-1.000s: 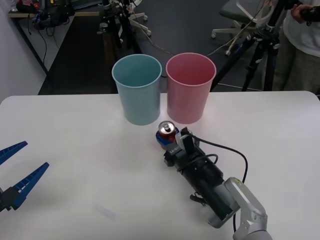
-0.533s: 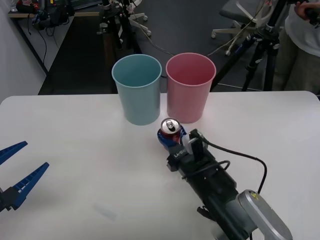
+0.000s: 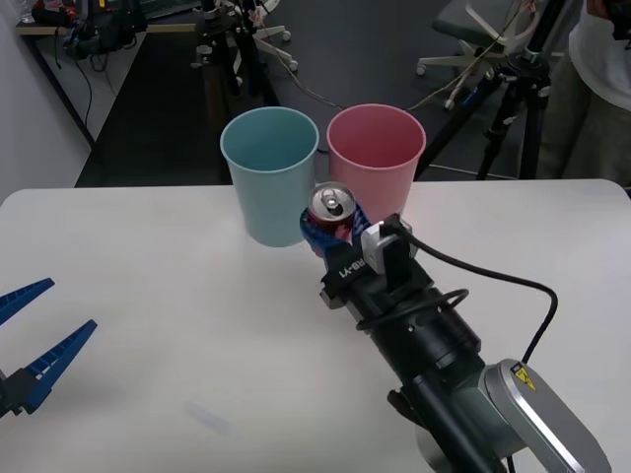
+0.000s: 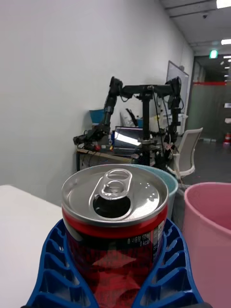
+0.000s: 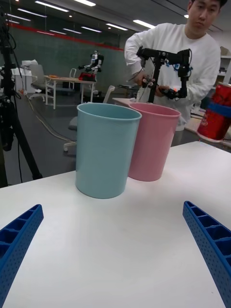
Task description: Grasp the object on the table and drop it into the matching bin: aluminum can to the light blue bin, PET bottle to the pink bin.
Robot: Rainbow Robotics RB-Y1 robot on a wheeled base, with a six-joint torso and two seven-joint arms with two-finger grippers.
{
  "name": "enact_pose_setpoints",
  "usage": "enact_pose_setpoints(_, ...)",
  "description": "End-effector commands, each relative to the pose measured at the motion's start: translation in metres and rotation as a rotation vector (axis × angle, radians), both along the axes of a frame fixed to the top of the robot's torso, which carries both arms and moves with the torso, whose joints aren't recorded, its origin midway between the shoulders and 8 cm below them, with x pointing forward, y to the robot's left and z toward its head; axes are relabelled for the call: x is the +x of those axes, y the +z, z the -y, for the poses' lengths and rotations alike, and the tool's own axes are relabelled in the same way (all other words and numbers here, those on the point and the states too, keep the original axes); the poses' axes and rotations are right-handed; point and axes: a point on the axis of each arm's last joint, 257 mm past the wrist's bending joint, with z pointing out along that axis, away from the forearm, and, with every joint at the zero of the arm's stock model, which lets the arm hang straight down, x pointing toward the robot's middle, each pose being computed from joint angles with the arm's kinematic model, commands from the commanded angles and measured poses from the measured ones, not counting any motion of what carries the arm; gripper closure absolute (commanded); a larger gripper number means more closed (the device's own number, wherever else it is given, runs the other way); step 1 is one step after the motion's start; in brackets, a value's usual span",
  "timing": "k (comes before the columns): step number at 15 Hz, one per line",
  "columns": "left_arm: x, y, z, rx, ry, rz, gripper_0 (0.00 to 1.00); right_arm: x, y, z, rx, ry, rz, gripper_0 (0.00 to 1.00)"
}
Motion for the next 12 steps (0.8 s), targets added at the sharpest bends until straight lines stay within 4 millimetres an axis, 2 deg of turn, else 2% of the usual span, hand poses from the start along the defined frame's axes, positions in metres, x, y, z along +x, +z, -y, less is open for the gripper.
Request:
enact_pose_setpoints(1, 0.0, 0.0, 0.0, 0.0, 0.0, 0.0, 0.0, 0.015, 0.032, -0.007, 0.017, -0.021, 0.041, 1.0)
enact_pose_setpoints(6, 0.0, 0.0, 0.0, 0.0, 0.0, 0.0, 0.0, 0.037, 0.075, -0.022, 0.049, -0.063, 0.074, 1.0)
enact_pose_setpoints(9, 0.0, 0.0, 0.0, 0.0, 0.0, 0.0, 0.0, 0.06, 0.082, -0.036, 0.055, -0.075, 0.07, 1.0)
enact_pose_setpoints(12, 0.0, 0.0, 0.0, 0.0, 0.0, 0.0, 0.0, 0.091, 0.087, -0.049, 0.04, -0.124, 0.041, 1.0)
